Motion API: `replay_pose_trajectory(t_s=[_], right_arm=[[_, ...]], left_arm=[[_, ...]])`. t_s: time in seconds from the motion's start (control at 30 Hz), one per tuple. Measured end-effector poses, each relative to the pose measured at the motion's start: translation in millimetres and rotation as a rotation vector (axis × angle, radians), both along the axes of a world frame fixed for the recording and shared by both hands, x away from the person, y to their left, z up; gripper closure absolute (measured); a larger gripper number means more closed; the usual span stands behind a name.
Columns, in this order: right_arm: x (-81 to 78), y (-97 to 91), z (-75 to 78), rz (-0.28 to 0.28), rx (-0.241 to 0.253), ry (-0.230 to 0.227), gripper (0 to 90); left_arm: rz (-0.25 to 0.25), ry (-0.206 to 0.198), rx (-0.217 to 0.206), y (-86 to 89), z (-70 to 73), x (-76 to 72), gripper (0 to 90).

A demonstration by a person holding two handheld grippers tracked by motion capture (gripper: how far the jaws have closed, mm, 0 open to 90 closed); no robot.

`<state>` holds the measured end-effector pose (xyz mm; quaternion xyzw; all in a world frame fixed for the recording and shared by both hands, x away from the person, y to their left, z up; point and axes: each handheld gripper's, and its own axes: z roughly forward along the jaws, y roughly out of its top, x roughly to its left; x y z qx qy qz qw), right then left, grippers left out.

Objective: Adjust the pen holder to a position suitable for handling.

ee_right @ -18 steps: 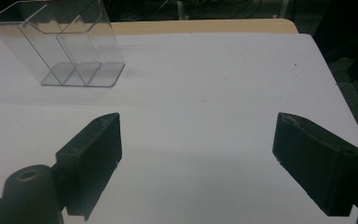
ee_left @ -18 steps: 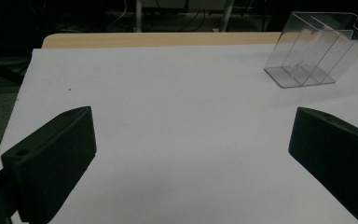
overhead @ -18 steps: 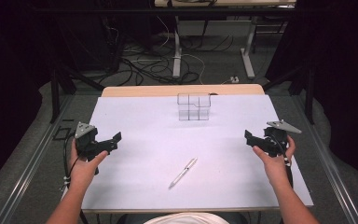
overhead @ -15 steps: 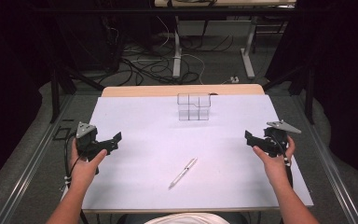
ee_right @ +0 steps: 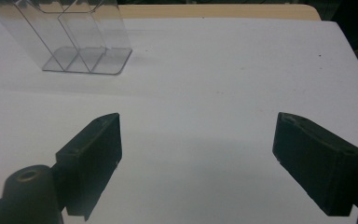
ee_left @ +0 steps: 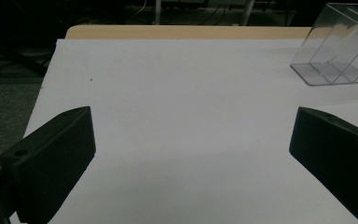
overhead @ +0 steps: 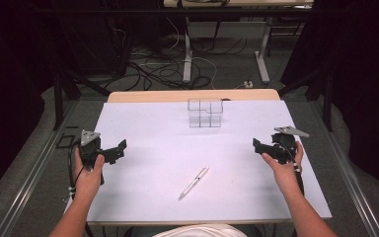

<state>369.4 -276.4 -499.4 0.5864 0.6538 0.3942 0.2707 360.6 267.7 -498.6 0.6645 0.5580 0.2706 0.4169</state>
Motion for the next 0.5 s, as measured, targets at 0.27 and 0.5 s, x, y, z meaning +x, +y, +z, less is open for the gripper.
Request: replay_pose_trajectory(t_s=[0.27,0.5], right_arm=[[14.8,17.2,5.2,0.046,-0.018,0.023,16.6],[32.2,34.1,16.5,0.081,-0.013,0.035,17.5]], left_arm=[[0.019,0.022,0.023,0.6,-3.8,2.5,0.3],[0.015,0.041,0.039,-0.7,-5.0,2.8,0.3]])
